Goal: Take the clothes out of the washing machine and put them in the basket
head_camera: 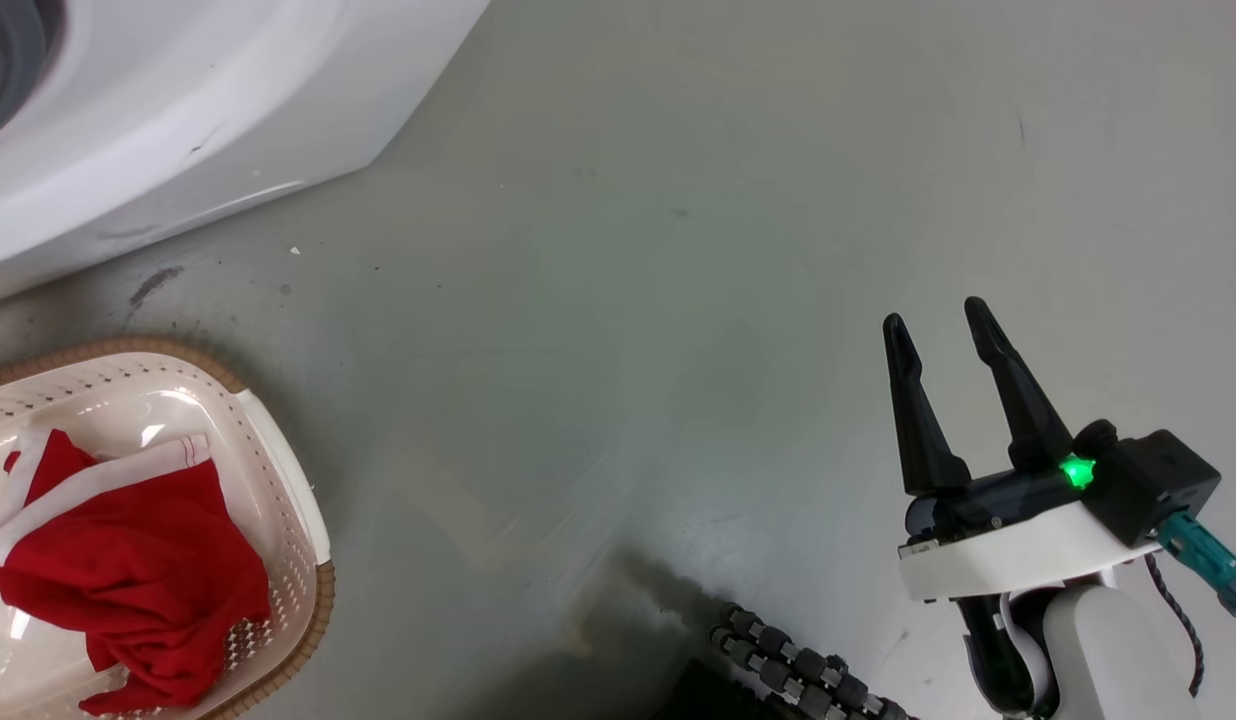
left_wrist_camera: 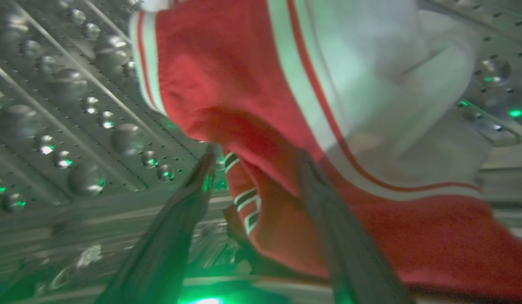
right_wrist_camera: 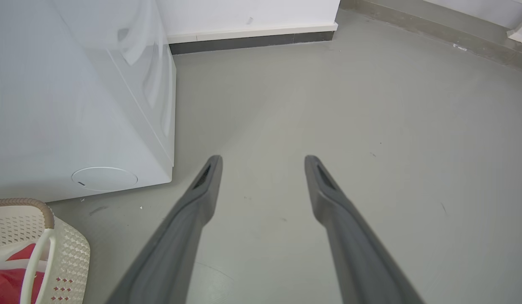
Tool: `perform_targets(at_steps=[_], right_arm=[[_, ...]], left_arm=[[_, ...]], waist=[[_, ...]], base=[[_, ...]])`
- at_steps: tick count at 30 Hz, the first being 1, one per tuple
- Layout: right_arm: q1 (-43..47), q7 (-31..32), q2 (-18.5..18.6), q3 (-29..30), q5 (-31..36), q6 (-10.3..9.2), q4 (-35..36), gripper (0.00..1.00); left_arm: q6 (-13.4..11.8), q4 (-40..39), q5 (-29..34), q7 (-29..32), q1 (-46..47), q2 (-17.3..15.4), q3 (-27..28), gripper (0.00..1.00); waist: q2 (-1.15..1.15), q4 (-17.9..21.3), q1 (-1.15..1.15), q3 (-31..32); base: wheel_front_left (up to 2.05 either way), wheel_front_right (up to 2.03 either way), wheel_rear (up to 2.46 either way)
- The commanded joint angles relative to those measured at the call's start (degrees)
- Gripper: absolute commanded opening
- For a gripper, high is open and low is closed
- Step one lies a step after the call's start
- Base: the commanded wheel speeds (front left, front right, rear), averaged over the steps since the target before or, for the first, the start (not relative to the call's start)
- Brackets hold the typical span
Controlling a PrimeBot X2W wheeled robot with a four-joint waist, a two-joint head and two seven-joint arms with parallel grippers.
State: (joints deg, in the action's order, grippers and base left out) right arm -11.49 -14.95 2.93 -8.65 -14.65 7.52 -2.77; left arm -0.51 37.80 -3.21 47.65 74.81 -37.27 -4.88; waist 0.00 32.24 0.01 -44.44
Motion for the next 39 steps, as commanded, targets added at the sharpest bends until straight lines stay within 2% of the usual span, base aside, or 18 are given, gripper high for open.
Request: perform_targets(at_steps=[1, 7, 8, 9, 10, 20, 26, 34, 39], right_arm=[[0.79, -0.29, -0.09, -0.02, -0.23, -0.06, 0.42, 1.00], [0.95, -0.24, -0.08, -0.23, -0.56, -0.06, 1.36, 1.00], [0.88, -0.23, -0.08, -0.30, -0.65, -0.06, 1.45, 1.00], [0.79, -0.23, -0.08, -0.34, -0.75, -0.06, 1.56, 1.00], [0.70, -0.23, -0.08, -0.46, -0.82, -0.06, 1.59, 1.00], [-0.36, -0.23, -0.08, -0.96, -1.55, -0.06, 1.52, 1.00], [-1.68, -0.22, -0.08, -1.32, -1.76, -0.06, 1.20, 1.00], [-2.84, -0.22, -0.07, -1.25, -1.47, -0.06, 0.27, 1.00], [-1.92, -0.21, -0.07, -0.57, -0.46, -0.06, -0.01, 1.00]], left_arm=[[-0.02, 0.40, -0.03, 0.58, 0.64, -0.08, -0.26, 1.00], [0.15, 1.99, -0.38, 1.22, 0.24, 0.49, -1.18, 1.00], [-0.07, 2.00, -0.29, 0.62, 0.33, 0.52, -1.30, 0.46], [0.01, 2.08, -0.38, -0.12, 0.48, 0.65, -1.46, 0.04], [0.12, 2.02, -0.13, -1.02, 0.72, 0.66, -1.76, 0.00], [-3.09, 2.65, 1.44, -15.31, 3.90, -0.30, -2.24, 0.00], [-4.04, 2.82, 1.81, -25.96, 4.37, -0.87, -2.64, 0.00], [-4.78, 3.73, -0.37, -38.02, 0.15, -0.52, -1.63, 0.00], [-5.14, 5.01, -2.33, -42.60, -3.59, 0.63, -0.74, 0.00]], waist=[[0.00, -0.10, -0.01, -0.41], [0.00, -0.21, -0.01, -1.16], [0.00, -0.20, -0.01, -1.23], [0.00, -0.18, -0.01, -1.28], [0.00, -0.14, -0.01, -1.30], [0.00, 0.27, -0.01, -0.48], [0.00, 0.58, -0.01, 1.00], [0.00, 0.42, -0.01, 5.02], [0.00, -0.89, -0.01, 7.97]], base=[[0.00, 0.00, 0.00], [0.00, 0.00, 0.00], [0.00, 0.00, 0.00], [0.00, 0.00, 0.00], [0.00, 0.00, 0.00], [0.00, 0.00, 0.00], [0.00, 0.00, 0.00], [0.00, 0.00, 0.00], [0.00, 0.00, 0.00]])
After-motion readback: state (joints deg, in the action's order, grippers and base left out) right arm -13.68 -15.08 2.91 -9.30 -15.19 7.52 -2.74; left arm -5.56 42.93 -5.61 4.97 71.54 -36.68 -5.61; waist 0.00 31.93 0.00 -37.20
